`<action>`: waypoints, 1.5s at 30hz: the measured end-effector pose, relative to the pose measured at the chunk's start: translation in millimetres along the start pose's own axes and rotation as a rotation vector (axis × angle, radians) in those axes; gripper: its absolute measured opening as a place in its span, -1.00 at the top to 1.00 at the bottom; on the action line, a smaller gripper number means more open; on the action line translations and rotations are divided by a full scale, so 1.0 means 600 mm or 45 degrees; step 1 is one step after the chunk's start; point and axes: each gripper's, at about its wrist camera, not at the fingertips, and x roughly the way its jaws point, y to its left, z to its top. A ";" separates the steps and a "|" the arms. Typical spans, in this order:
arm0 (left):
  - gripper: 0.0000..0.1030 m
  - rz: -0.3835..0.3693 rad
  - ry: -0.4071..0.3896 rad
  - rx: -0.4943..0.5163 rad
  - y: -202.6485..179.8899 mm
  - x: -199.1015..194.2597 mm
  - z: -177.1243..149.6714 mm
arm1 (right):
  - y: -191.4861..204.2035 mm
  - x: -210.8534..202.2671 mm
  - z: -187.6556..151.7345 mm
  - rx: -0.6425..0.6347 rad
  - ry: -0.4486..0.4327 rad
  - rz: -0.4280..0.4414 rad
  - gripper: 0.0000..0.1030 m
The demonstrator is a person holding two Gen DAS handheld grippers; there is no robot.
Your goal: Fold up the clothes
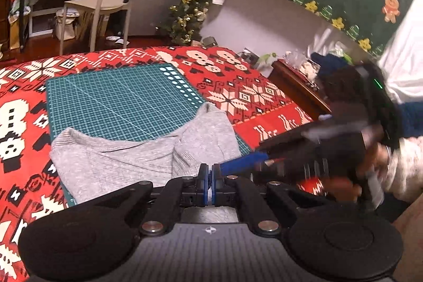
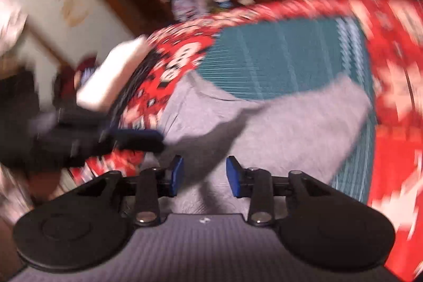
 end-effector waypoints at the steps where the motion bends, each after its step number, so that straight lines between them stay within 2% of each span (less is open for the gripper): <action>1: 0.96 -0.005 0.003 0.008 -0.004 0.002 -0.001 | -0.016 -0.005 0.005 0.089 -0.011 0.012 0.19; 4: 0.96 -0.026 0.005 0.025 -0.011 0.006 -0.003 | -0.033 -0.005 0.021 0.200 -0.010 0.029 0.20; 9: 0.96 -0.068 0.014 0.058 -0.034 0.020 -0.003 | -0.038 0.008 0.016 0.327 0.076 0.070 0.23; 11: 0.96 -0.082 0.014 0.072 -0.041 0.022 -0.005 | -0.042 0.013 0.013 0.372 0.099 0.081 0.42; 12: 0.96 -0.085 0.013 0.076 -0.043 0.022 -0.006 | -0.043 0.014 0.012 0.386 0.109 0.086 0.82; 13: 0.96 -0.087 0.012 0.079 -0.044 0.021 -0.006 | -0.044 0.016 0.011 0.400 0.120 0.091 0.94; 16: 0.92 -0.081 0.012 0.063 -0.041 0.013 -0.004 | -0.032 0.012 0.013 0.330 0.122 0.024 0.95; 17: 0.84 -0.077 0.007 0.051 -0.038 0.008 -0.004 | -0.029 0.001 0.012 0.300 0.124 -0.008 0.95; 20: 0.82 -0.047 -0.012 0.023 -0.024 -0.011 -0.006 | -0.035 -0.042 0.007 0.257 0.134 -0.103 0.95; 26: 0.82 0.057 0.037 -0.039 0.013 -0.014 -0.023 | -0.079 -0.121 -0.028 0.276 0.177 -0.319 0.95; 31: 0.82 0.123 0.066 -0.055 0.029 -0.016 -0.032 | -0.111 -0.137 -0.055 0.271 0.212 -0.426 0.95; 32: 0.82 0.127 0.069 -0.055 0.030 -0.017 -0.033 | -0.106 -0.140 -0.051 0.244 0.198 -0.443 0.93; 36: 0.82 0.141 0.077 -0.054 0.032 -0.023 -0.040 | -0.089 -0.151 -0.035 0.138 0.144 -0.509 0.41; 39: 0.82 0.152 0.076 -0.053 0.035 -0.028 -0.045 | -0.076 -0.158 -0.023 0.058 0.103 -0.559 0.41; 41: 0.82 0.158 0.075 -0.055 0.038 -0.029 -0.046 | -0.058 -0.155 -0.006 -0.027 0.081 -0.543 0.41; 45: 0.82 0.177 0.077 -0.065 0.043 -0.029 -0.046 | -0.041 -0.106 0.000 -0.132 0.142 -0.489 0.42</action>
